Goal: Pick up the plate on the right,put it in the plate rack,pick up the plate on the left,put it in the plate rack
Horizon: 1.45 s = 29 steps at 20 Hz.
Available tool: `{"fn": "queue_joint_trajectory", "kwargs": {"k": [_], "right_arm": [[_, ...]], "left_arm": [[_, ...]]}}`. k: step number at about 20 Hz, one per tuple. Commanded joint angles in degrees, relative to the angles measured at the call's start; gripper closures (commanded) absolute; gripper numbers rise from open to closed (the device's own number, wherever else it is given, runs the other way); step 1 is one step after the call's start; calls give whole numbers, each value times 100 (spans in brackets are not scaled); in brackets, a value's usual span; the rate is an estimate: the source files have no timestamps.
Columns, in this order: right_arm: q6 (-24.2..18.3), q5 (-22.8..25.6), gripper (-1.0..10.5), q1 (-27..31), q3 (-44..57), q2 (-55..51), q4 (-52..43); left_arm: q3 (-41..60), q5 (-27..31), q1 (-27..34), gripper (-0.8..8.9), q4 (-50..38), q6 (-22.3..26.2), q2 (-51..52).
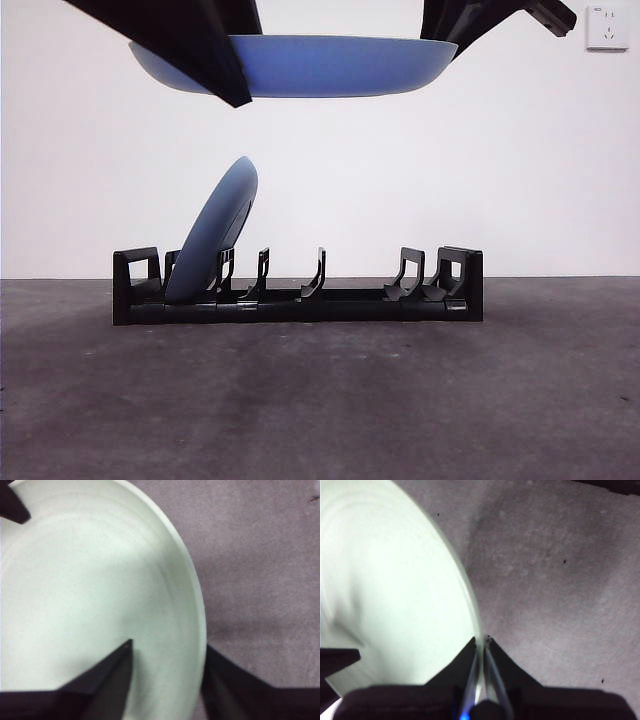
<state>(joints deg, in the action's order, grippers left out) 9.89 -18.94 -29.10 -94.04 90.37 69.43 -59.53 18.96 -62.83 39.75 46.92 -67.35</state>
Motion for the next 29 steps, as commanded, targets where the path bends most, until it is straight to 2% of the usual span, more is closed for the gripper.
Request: {"fn": "queue_joint_trajectory", "kwargs": {"k": [1,4,11,19,24,29], "right_arm": [[66,-127,963,22,44,9,7],[68,-160,963,24,44,9,7],[87,-164,963,31,44,9,42],[33,138,935,33,9,9,79],[-13,205,682,83,-262,-68,131],[-20,378,662,149,-896,-407,153]], "left_arm": [[7,17,-22,778,-24,4,-7],[7,17,-24,821,-2,-4,-4],[7,-24,-28,821,11,-85,-2],[7,-726,-28,821,4,-420,-2],[7,-1141,15,821,-168,-748,-2],[7,-1895,273,821,-791,-1296,-7]]}}
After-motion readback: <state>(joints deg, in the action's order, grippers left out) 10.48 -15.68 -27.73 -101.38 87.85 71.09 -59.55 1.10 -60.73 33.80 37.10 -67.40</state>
